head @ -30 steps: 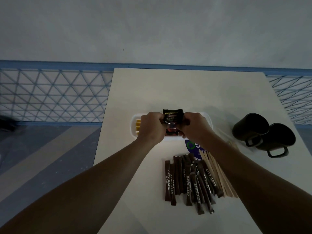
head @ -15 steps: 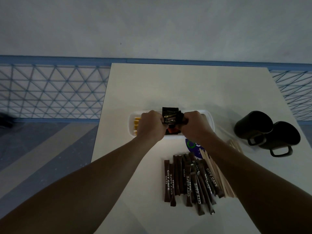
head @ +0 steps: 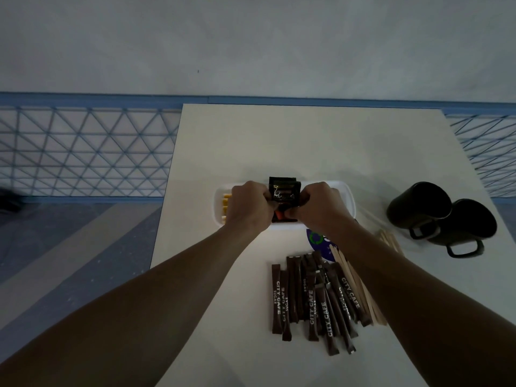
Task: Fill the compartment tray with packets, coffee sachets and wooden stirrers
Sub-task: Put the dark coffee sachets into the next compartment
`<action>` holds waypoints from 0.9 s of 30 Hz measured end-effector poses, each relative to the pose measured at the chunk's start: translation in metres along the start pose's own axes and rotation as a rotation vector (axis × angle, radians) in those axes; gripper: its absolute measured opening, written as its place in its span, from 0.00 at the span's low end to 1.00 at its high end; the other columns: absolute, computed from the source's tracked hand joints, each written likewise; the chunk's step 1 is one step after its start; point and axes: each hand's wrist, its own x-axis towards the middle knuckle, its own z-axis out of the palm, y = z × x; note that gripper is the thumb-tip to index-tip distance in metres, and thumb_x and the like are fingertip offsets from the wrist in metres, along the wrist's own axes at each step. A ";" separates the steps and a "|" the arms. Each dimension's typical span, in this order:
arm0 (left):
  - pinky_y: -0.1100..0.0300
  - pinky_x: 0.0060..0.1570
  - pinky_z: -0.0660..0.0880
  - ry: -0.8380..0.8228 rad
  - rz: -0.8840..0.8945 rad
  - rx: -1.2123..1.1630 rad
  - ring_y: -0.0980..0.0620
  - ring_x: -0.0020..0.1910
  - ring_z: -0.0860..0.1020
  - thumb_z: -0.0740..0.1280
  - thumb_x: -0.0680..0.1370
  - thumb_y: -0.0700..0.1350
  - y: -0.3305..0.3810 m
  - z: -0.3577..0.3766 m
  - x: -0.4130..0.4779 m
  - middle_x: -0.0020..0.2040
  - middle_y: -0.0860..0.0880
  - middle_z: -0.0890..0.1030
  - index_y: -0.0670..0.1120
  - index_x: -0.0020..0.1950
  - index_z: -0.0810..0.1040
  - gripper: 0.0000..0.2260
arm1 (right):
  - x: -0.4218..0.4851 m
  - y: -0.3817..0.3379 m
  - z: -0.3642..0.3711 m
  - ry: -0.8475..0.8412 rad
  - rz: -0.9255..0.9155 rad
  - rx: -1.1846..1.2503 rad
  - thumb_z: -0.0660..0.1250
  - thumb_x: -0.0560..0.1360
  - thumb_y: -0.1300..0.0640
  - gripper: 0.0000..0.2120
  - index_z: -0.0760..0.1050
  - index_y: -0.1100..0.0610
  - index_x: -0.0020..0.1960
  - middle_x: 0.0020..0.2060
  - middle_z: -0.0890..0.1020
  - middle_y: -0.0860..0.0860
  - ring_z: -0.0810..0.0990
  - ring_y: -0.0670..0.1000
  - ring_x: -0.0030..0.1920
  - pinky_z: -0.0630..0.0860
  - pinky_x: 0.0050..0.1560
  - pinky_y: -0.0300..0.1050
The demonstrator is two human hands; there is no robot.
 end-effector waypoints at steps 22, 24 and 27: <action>0.61 0.39 0.72 -0.059 0.087 0.025 0.49 0.47 0.78 0.73 0.70 0.36 0.008 -0.031 0.029 0.49 0.50 0.79 0.52 0.50 0.78 0.14 | 0.005 0.002 0.001 0.270 -0.462 -0.117 0.74 0.73 0.59 0.11 0.85 0.53 0.55 0.48 0.81 0.53 0.80 0.52 0.44 0.66 0.36 0.31; 0.62 0.44 0.70 -0.049 0.125 0.014 0.51 0.50 0.77 0.72 0.73 0.38 0.006 -0.029 0.032 0.53 0.51 0.79 0.52 0.58 0.79 0.16 | 0.007 0.004 0.006 0.272 -0.473 -0.085 0.74 0.73 0.61 0.10 0.85 0.55 0.54 0.47 0.82 0.54 0.80 0.52 0.43 0.66 0.38 0.29; 0.61 0.56 0.72 -0.044 0.138 -0.028 0.50 0.57 0.78 0.70 0.77 0.45 0.002 -0.020 0.035 0.59 0.50 0.80 0.51 0.65 0.79 0.17 | 0.008 0.006 0.012 0.257 -0.491 -0.034 0.75 0.71 0.63 0.08 0.86 0.58 0.50 0.44 0.82 0.56 0.81 0.54 0.40 0.74 0.40 0.41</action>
